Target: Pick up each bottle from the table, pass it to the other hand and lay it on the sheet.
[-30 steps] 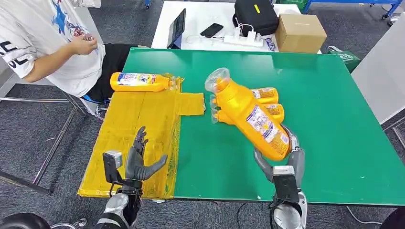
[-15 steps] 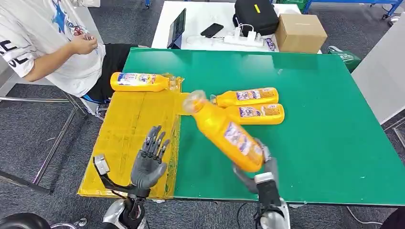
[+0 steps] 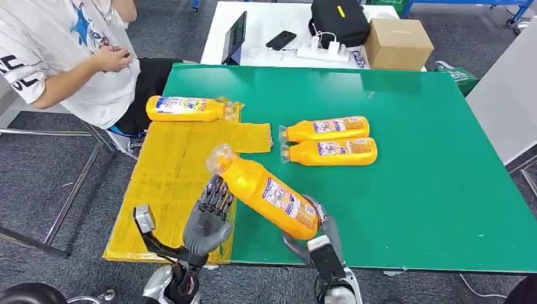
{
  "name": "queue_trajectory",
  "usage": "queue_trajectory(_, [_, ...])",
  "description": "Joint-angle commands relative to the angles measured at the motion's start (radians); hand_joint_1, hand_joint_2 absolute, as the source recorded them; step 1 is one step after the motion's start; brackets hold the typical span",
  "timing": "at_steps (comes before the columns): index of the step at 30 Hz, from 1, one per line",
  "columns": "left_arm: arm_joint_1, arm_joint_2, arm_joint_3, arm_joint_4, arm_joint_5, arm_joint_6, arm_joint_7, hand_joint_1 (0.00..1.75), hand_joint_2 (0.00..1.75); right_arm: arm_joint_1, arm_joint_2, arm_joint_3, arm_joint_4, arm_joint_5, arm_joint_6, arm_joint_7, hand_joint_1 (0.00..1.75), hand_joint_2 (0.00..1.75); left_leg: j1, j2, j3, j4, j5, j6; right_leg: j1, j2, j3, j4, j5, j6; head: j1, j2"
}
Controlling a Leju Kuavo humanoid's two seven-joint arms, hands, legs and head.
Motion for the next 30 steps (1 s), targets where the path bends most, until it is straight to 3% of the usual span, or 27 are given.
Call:
queue_trajectory(1, [-0.051,0.036,-0.077,0.084,-0.054,0.037,-0.008,0.00,1.75,-0.107,0.029,0.191,0.210,-0.011,0.008,-0.005,1.75,1.75,0.001,0.004,0.005,-0.001,-0.001,-0.001,0.002,0.003,0.004,-0.001,0.000,-0.002,0.000,0.000])
queue_trajectory(8, [-0.069,0.037,-0.089,0.121,-0.086,0.062,-0.011,0.00,1.75,-0.158,0.054,0.294,0.343,-0.014,0.034,-0.005,1.75,1.75,0.002,0.002,0.004,-0.001,-0.001,-0.001,0.002,0.001,0.003,-0.002,0.000,-0.001,0.000,0.000])
queue_trajectory(25, [-0.070,0.023,-0.042,0.127,-0.016,0.032,-0.003,0.00,1.75,-0.199,0.064,0.397,0.509,0.008,0.060,0.009,1.75,1.75,0.002,0.000,0.004,0.000,-0.001,-0.001,0.002,-0.001,0.003,-0.001,-0.001,-0.002,0.000,0.000])
queue_trajectory(26, [-0.067,0.020,-0.037,0.121,-0.017,0.042,0.001,0.45,1.75,-0.199,0.063,0.395,0.509,0.005,0.059,0.010,1.75,1.75,0.002,0.000,0.003,-0.001,-0.001,-0.001,0.002,-0.001,0.002,-0.001,-0.001,-0.001,0.000,0.000])
queue_trajectory(27, [-0.065,0.018,-0.032,0.116,-0.017,0.046,-0.002,1.71,1.75,-0.199,0.063,0.395,0.507,0.005,0.058,0.013,1.75,1.75,0.003,0.001,0.007,0.000,-0.003,-0.001,0.003,-0.001,0.007,-0.002,-0.002,-0.003,0.000,0.000])
queue_trajectory(30, [-0.058,0.009,-0.019,0.098,0.010,0.024,0.000,1.75,1.75,-0.198,0.060,0.396,0.500,0.008,0.061,0.021,1.75,1.75,0.002,-0.001,0.003,0.000,-0.001,-0.001,0.002,-0.002,0.003,-0.001,-0.001,-0.002,-0.001,0.000])
